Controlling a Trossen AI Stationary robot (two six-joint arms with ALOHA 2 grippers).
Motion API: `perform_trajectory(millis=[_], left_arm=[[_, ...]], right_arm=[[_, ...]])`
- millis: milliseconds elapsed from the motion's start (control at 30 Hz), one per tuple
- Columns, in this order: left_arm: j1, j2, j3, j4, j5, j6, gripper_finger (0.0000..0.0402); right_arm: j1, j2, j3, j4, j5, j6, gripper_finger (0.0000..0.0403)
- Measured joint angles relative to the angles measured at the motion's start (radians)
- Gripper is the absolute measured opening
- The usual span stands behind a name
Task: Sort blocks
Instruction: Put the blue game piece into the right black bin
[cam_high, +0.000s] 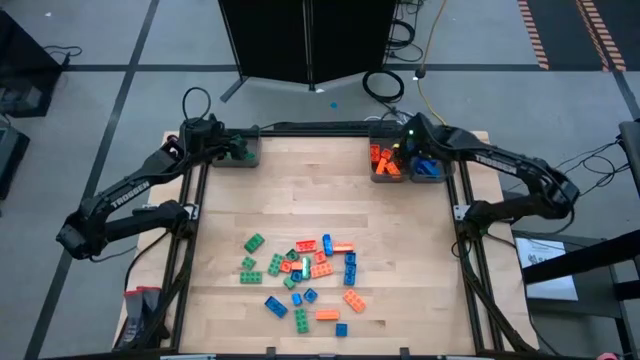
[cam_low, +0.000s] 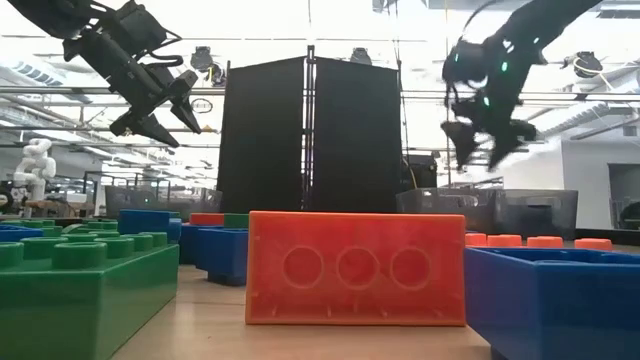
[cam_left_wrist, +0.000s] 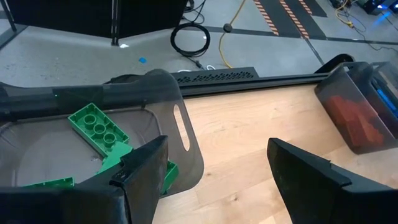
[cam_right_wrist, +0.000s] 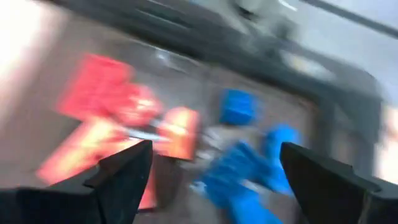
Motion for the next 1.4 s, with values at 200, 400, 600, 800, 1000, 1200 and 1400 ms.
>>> perform_trajectory(millis=[200,400,600,800,1000,1200,1400], left_arm=[[0.000,0.000,0.000,0.000,0.000,0.003,0.0276],[0.000,0.000,0.000,-0.001,0.000,0.007,0.0276],[0.000,0.000,0.000,-0.002,0.000,0.008,0.0276],[0.000,0.000,0.000,-0.004,0.000,0.008,0.0276],[0.000,0.000,0.000,-0.032,0.000,0.022,0.0277],[0.000,0.000,0.000,-0.083,0.000,0.053,0.0277],[0.000,0.000,0.000,-0.086,0.000,0.060,0.0276]], right_arm=[[0.197,-0.086,0.002,0.168,-0.514,-0.178,0.0325],[0.547,-0.016,0.002,0.175,-0.541,-0.296,0.0314],[0.780,0.145,0.001,0.336,-0.522,-0.496,0.0313],[0.884,0.259,0.001,0.469,-0.517,-0.639,0.0313],[0.936,0.316,0.001,0.468,-0.510,-0.759,0.0313],[0.971,0.367,0.001,0.510,-0.390,-0.871,0.0313],[0.980,0.422,0.001,0.549,-0.390,-0.947,0.0313]])
